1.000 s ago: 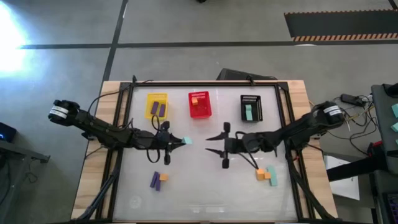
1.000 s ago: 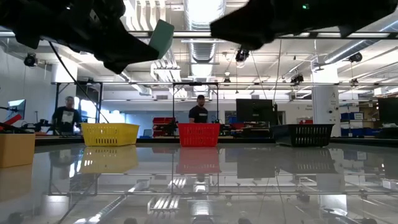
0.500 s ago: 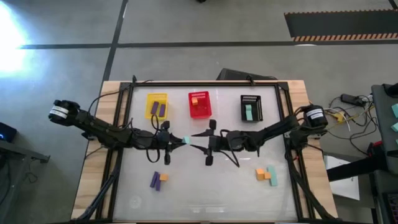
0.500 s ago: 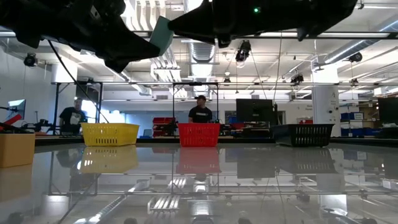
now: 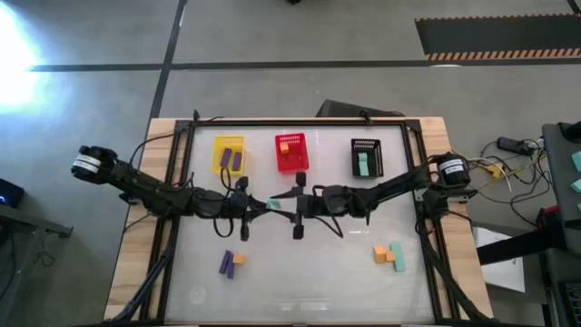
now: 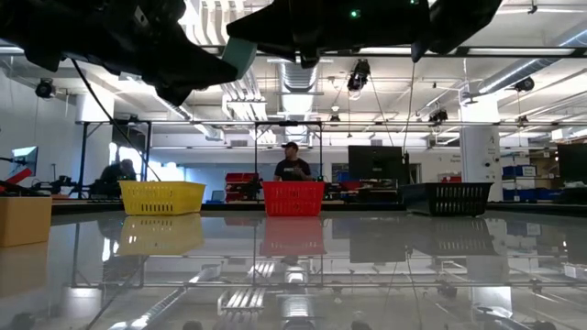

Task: Sort & place blocks by color
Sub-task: Put the blue block into the black bin

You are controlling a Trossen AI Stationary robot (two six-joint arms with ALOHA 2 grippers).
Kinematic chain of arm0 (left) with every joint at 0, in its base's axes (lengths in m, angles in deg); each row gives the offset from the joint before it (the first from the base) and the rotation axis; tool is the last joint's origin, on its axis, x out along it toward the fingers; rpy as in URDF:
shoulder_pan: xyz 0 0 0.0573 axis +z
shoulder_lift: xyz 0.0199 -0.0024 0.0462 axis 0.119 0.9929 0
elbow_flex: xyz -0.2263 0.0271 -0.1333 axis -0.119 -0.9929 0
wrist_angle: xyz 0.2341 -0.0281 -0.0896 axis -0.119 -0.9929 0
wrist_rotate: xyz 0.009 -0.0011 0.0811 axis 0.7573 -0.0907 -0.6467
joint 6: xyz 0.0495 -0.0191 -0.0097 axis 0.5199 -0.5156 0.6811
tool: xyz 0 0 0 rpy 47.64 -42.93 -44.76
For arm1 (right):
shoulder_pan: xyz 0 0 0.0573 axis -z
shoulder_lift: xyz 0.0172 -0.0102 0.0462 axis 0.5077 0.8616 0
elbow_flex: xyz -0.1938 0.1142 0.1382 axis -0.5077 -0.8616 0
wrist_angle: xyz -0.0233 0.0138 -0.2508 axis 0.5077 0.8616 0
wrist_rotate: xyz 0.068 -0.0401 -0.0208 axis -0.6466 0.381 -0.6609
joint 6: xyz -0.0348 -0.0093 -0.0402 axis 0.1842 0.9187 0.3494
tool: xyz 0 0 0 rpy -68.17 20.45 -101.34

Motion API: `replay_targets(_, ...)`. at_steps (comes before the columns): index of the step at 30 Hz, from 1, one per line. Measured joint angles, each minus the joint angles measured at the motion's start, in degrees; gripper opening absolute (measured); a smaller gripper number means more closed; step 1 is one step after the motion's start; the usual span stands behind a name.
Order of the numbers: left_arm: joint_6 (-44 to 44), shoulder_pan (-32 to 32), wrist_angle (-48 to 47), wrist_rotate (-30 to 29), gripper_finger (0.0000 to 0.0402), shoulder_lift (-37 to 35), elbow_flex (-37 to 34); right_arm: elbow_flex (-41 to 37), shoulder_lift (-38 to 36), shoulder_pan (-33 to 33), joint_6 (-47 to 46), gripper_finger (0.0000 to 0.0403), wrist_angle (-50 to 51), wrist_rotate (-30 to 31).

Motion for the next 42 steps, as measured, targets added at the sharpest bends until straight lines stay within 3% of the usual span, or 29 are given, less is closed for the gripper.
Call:
replay_targets(8,0.68,0.13,-0.24,0.07,0.0008,0.00,0.00,0.11,-0.04,0.16,0.29,0.0028,0.09,-2.20)
replay_targets(15,1.01,0.24,-0.24,0.09,0.0045,0.00,0.00,0.17,-0.38,0.23,-0.05,0.0023,1.25,-2.57)
replay_targets(24,1.02,0.35,-0.32,-1.38,0.0164,-0.06,-0.22,0.17,-0.73,0.16,-1.30,0.0019,5.34,-2.96)
replay_targets(29,0.91,0.35,-8.40,-1.46,0.0209,-1.05,-0.26,0.48,-4.17,0.34,-1.33,0.0019,19.06,-1.47)
replay_targets(32,-1.90,0.37,-13.72,-1.47,0.0220,-1.33,-0.40,0.79,-7.68,1.05,-1.39,0.0019,33.78,5.89)
replay_targets(37,-5.24,0.35,-15.68,-2.73,0.0221,-1.07,-0.42,0.81,-13.67,4.55,-6.58,0.0019,61.18,30.74)
replay_targets(40,-5.58,0.36,-15.30,-3.05,0.0221,-1.07,-0.42,0.79,-17.23,9.01,-18.42,0.0019,77.68,42.71)
replay_targets(42,-5.25,0.35,-14.44,-3.91,0.0221,-1.07,-0.42,0.17,-19.16,13.48,-28.57,0.0019,85.65,43.31)
